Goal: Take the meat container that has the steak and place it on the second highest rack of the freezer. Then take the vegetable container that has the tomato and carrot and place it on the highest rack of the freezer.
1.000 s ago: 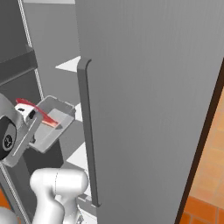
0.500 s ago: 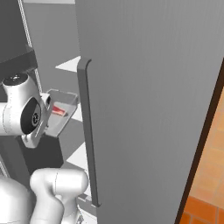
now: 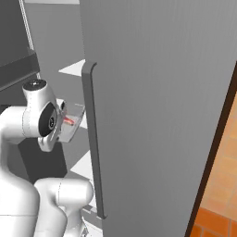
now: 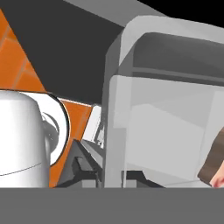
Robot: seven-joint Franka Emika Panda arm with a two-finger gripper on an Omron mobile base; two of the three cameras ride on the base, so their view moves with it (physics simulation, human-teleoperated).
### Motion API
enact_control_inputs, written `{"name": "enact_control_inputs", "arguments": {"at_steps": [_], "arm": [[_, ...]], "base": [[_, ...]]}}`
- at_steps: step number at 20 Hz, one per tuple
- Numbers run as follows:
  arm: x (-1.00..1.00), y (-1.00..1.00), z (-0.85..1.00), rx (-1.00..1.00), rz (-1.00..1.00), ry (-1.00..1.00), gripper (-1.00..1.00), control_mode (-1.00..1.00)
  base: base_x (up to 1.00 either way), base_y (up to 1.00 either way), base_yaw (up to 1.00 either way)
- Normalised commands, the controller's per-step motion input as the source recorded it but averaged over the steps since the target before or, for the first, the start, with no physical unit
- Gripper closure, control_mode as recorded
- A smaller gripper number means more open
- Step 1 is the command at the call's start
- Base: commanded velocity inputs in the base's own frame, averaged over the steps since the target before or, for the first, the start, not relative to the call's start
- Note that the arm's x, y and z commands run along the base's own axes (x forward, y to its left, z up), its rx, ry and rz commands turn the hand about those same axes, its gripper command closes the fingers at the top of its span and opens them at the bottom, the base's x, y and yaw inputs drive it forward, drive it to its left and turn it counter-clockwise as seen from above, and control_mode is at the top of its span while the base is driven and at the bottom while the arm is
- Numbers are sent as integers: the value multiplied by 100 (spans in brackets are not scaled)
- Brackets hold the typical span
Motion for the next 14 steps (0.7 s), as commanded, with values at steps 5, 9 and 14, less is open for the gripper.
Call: {"name": "enact_control_inputs", "arguments": {"at_steps": [5, 9, 14], "arm": [[44, -28, -12, 0, -1, 0, 100, -100], [53, -4, -14, 0, -7, 0, 100, -100], [52, 0, -20, -2, -12, 0, 100, -100]], "base": [[0, 0, 0], [0, 0, 0], [0, 0, 0]]}}
